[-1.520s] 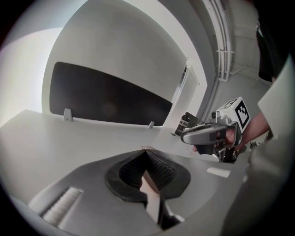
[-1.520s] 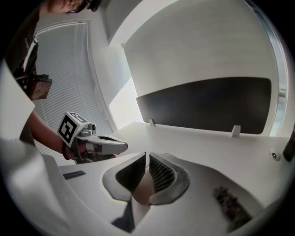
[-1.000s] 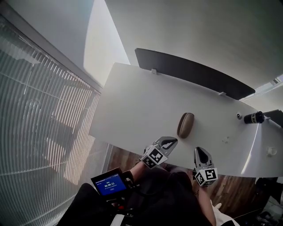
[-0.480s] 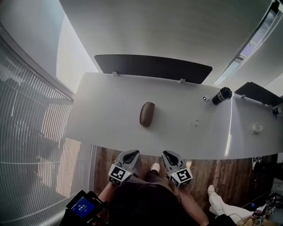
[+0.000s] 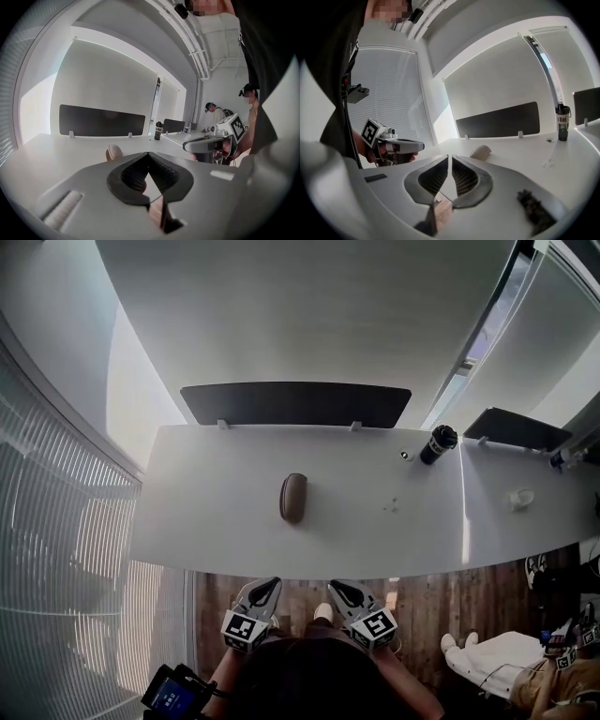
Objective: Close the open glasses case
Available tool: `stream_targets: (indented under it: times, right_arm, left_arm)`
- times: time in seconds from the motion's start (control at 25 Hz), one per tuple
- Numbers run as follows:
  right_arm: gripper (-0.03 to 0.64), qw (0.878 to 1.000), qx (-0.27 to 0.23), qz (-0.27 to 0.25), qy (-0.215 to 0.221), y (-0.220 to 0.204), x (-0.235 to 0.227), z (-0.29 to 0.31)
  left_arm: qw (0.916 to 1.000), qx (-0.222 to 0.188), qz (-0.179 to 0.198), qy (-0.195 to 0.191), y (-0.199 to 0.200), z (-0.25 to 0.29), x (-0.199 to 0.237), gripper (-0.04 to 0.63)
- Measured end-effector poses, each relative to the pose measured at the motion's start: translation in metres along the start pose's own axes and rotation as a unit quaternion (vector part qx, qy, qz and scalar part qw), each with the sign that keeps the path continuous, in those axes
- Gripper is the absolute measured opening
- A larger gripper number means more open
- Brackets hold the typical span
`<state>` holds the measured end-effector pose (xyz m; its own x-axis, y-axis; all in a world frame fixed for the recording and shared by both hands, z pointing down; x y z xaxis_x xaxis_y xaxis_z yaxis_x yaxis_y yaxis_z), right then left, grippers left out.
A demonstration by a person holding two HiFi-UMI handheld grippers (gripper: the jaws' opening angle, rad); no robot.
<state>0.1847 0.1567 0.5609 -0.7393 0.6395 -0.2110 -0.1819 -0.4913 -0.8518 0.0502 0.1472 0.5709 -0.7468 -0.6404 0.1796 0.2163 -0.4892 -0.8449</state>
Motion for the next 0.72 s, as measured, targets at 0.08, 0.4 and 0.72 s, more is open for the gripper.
stream_targets:
  times: [0.08,0.4,0.72]
  right_arm:
    - [0.028,1.000,-0.005,-0.001,-0.002,-0.007,0.013,0.010]
    - [0.028,1.000,-0.018,0.002,0.000,-0.001,0.054,0.021]
    - [0.028,1.000,-0.010,-0.020,0.008,-0.003,0.089,0.022]
  left_arm:
    - [0.9997,-0.009,0.021,0.005,-0.009,-0.007,0.013,0.008]
    - [0.9995,-0.009,0.025,-0.016,-0.012,-0.039,0.026,0.008]
    - [0.9995,-0.016,0.023,-0.012,-0.030,-0.074,0.027,0.008]
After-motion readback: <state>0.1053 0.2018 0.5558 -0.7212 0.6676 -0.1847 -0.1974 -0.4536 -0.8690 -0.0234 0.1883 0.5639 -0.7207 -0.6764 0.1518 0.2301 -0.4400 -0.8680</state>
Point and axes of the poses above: the fingertips, and each gripper's own axes: z forward along the fingers, x to its left, y out of its top, the point moved 1 cm from there along -z, backward along the fingers, and after that the axes turned 12 degrees about x, right-handed, at the moved point
